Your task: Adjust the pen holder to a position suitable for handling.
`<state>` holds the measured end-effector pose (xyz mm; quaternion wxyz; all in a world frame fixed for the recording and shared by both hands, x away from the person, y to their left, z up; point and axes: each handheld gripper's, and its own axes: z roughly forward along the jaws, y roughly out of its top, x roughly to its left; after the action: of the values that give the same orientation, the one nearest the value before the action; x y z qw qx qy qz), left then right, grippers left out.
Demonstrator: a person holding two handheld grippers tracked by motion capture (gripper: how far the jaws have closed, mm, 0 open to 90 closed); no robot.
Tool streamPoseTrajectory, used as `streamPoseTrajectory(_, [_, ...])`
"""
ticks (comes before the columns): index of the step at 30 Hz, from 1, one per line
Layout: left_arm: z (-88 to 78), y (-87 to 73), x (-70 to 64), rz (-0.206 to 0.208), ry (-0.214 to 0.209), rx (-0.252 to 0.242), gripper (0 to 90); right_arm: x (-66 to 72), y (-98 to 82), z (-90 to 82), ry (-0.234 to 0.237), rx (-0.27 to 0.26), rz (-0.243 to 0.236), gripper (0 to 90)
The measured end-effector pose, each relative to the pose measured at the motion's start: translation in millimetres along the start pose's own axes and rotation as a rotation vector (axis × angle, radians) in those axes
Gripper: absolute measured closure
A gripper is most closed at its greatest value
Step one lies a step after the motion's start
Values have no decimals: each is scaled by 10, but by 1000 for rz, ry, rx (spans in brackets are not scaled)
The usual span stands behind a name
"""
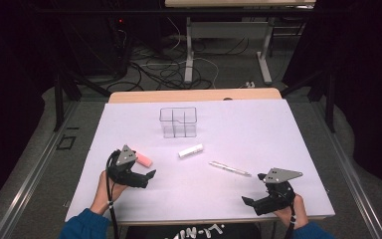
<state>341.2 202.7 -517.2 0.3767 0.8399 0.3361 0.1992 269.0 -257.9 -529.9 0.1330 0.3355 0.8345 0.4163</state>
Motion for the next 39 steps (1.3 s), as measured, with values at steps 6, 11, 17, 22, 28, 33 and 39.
streamPoseTrajectory(6, [153,117,117,-22,16,12,0,-3,0,4,-2,-1,-4,15])
streamPoseTrajectory(11, [266,215,189,-36,24,26,0,-1,-1,4,-5,1,0,16])
streamPoseTrajectory(17, [397,320,264,-52,46,41,98,0,0,2,-5,1,0,16])
streamPoseTrajectory(22, [461,407,365,-82,77,49,290,5,0,8,-5,3,5,16])
streamPoseTrajectory(28, [569,494,474,-115,65,28,575,-1,0,2,-6,1,3,16])
streamPoseTrajectory(33, [707,534,571,-136,52,14,794,0,0,12,-8,4,5,17])
streamPoseTrajectory(39, [850,558,672,-155,32,21,899,0,-2,19,-9,-2,7,17])
